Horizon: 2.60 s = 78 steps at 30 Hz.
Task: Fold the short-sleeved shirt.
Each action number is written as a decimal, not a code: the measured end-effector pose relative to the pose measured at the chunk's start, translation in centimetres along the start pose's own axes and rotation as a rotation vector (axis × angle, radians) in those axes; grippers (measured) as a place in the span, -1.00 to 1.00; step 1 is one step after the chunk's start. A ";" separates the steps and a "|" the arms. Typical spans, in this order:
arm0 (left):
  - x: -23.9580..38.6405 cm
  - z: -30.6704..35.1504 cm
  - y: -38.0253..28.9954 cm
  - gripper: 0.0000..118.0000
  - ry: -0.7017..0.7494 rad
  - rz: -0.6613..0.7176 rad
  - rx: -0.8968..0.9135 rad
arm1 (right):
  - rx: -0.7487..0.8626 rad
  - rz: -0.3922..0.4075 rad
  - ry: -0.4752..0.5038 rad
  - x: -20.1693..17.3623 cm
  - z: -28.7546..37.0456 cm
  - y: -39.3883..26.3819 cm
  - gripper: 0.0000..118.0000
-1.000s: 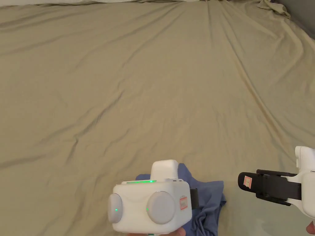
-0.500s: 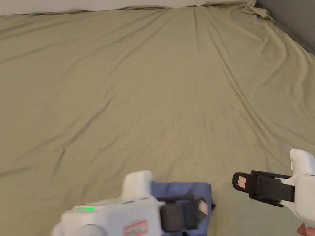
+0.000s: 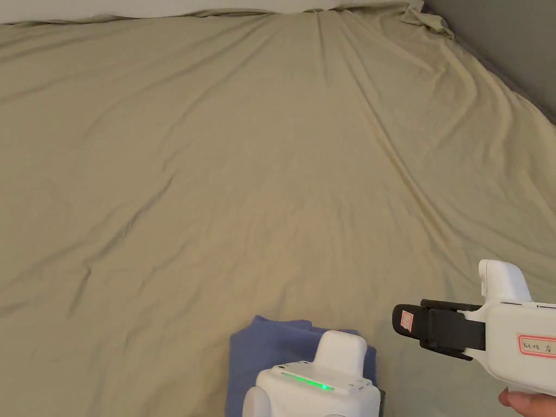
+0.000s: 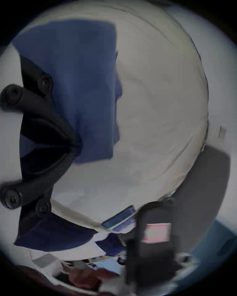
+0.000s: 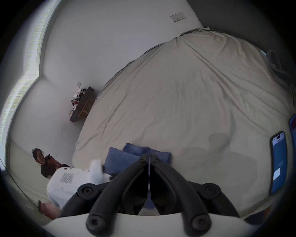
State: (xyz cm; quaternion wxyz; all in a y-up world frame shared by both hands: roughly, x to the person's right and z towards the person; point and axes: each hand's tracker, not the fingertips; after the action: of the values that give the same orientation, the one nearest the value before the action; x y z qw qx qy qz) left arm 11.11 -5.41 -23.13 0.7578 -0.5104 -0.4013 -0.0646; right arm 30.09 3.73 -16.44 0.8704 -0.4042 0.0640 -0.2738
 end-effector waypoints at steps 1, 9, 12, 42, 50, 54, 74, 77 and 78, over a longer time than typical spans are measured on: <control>0.9 0.1 -0.1 -0.95 -0.024 0.003 -0.020 | 0.010 0.019 -0.006 0.4 0.4 0.1 -0.95; -6.5 11.1 -0.8 -0.95 -0.244 0.184 0.115 | 0.055 -0.033 0.135 1.7 1.0 0.9 -0.95; -13.6 14.8 -2.4 -0.95 -0.161 0.322 0.175 | -0.103 -0.074 0.196 0.3 -2.7 -0.1 -0.95; -17.1 6.6 -2.7 0.12 -0.252 0.503 0.104 | -0.367 -0.476 0.370 3.6 -11.9 -6.4 -0.94; -20.4 8.6 -3.9 -0.17 -0.336 0.614 0.146 | -0.124 -0.439 0.455 3.8 -5.5 -2.7 -0.94; -21.7 11.9 -4.4 -0.17 -0.428 0.687 0.212 | 0.015 -0.410 0.448 4.1 -2.6 -0.9 -0.94; -47.6 32.5 -14.5 0.11 0.399 0.873 0.078 | -0.040 -0.217 0.290 -0.7 -1.2 -1.1 -0.94; -46.3 31.3 -14.9 1.00 0.678 0.825 -0.003 | -0.081 -0.117 0.164 -1.3 -0.8 -0.8 -0.94; -45.7 32.0 -15.3 1.00 0.702 0.768 0.032 | -0.094 -0.089 0.118 -1.5 -0.9 -0.9 -0.94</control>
State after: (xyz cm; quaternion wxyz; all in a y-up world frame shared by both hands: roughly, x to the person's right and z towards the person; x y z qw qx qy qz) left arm -44.59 -0.47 -37.84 0.8236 -0.5567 0.0922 0.0568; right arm 28.15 3.51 -16.54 0.8321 -0.4303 0.1101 -0.3322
